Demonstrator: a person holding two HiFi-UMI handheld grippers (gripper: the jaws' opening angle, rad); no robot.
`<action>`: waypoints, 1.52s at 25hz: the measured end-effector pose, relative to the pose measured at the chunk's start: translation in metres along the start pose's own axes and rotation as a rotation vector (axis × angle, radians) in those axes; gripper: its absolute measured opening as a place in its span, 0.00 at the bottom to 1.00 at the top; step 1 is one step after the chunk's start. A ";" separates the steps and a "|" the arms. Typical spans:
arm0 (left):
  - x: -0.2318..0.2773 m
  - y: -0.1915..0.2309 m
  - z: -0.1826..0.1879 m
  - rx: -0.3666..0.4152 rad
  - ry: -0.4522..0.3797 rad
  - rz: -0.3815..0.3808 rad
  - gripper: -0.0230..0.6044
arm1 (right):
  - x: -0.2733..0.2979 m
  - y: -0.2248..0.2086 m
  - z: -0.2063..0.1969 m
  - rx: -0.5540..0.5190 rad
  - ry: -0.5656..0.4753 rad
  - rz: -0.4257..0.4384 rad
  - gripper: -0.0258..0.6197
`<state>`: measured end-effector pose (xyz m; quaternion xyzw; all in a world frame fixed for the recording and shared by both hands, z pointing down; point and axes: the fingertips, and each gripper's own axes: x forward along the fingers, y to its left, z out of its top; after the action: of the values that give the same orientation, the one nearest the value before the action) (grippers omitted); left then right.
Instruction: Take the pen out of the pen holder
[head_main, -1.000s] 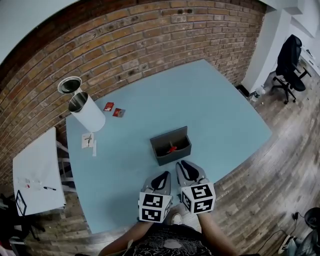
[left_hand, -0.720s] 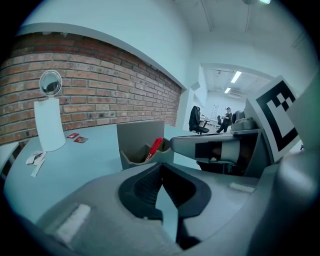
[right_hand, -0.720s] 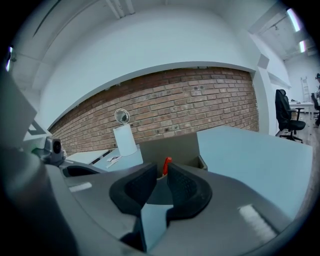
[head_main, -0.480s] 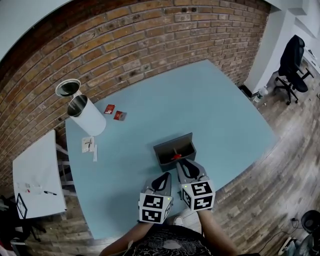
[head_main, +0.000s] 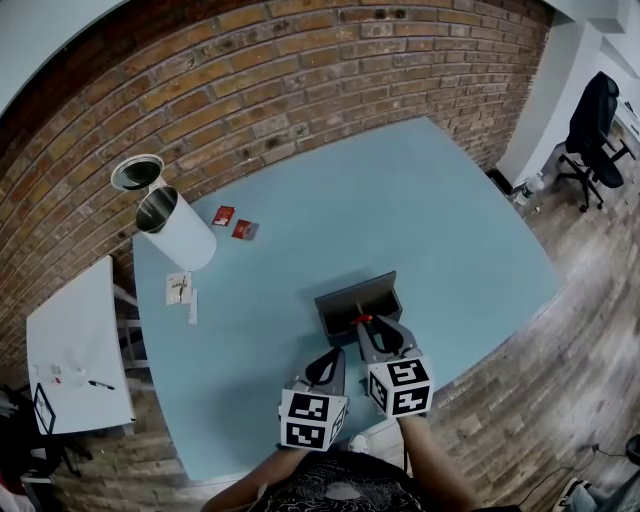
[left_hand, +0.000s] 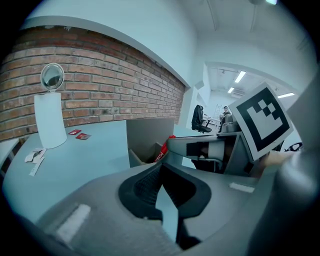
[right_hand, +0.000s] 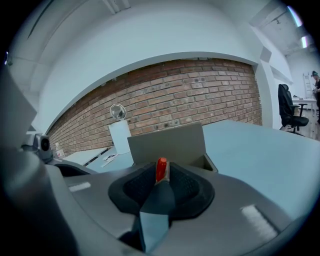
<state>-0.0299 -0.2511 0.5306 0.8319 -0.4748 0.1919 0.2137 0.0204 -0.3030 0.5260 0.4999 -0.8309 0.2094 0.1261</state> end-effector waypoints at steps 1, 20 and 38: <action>0.000 0.001 -0.001 -0.002 0.001 0.002 0.03 | 0.002 0.000 0.000 0.002 0.000 0.004 0.15; -0.006 0.007 0.001 -0.012 -0.017 0.032 0.03 | -0.001 0.010 0.016 -0.017 -0.055 0.048 0.12; -0.016 -0.021 0.005 0.011 -0.046 0.032 0.03 | -0.052 0.004 0.052 -0.005 -0.185 0.035 0.12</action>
<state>-0.0187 -0.2329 0.5144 0.8296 -0.4916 0.1787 0.1952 0.0411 -0.2855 0.4578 0.5022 -0.8481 0.1623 0.0462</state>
